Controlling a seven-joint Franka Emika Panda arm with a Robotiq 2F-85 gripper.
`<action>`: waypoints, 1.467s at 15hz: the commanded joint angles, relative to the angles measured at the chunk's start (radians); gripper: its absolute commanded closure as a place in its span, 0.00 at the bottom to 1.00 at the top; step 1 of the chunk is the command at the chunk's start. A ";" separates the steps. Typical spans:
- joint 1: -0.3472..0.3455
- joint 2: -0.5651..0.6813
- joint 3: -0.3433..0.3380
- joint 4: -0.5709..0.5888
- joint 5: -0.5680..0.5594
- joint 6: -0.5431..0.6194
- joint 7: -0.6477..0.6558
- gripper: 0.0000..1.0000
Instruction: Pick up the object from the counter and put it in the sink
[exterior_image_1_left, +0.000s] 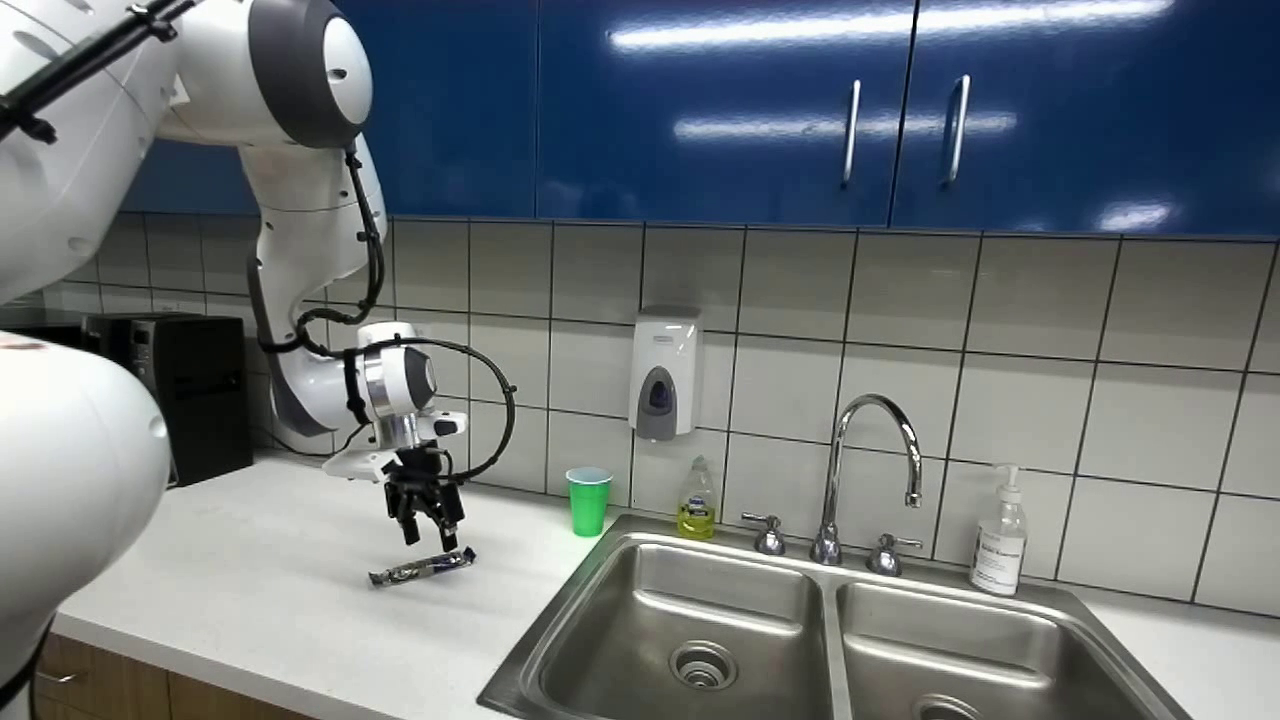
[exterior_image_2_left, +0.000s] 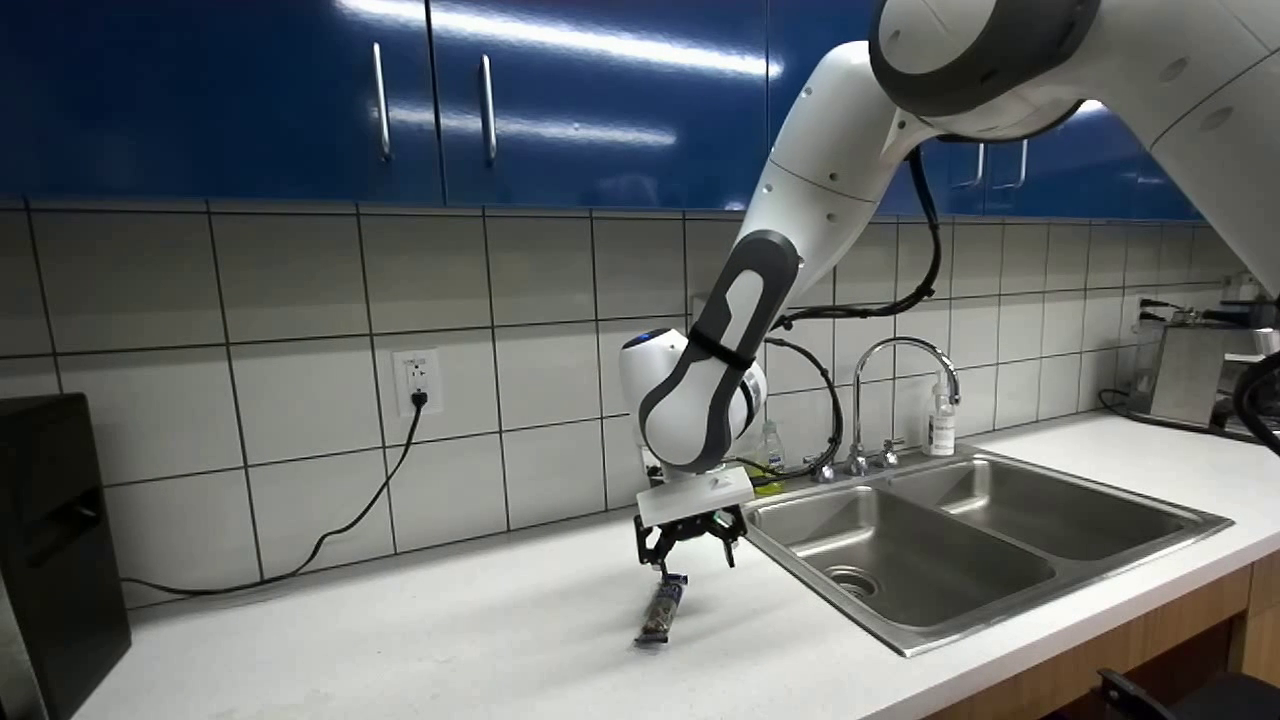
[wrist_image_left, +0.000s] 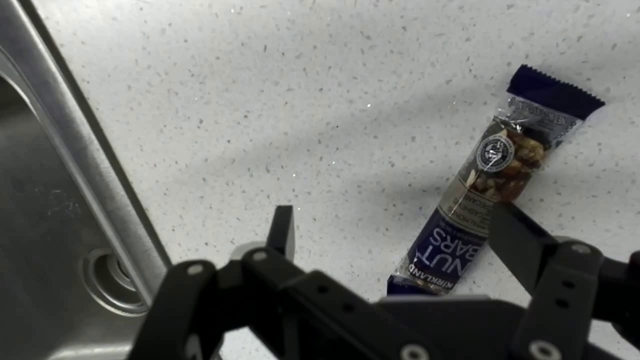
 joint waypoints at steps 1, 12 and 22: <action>0.043 -0.007 -0.023 -0.007 0.057 -0.003 0.069 0.00; 0.073 0.086 -0.053 0.074 0.117 -0.016 0.248 0.00; 0.083 0.179 -0.063 0.207 0.125 -0.032 0.248 0.00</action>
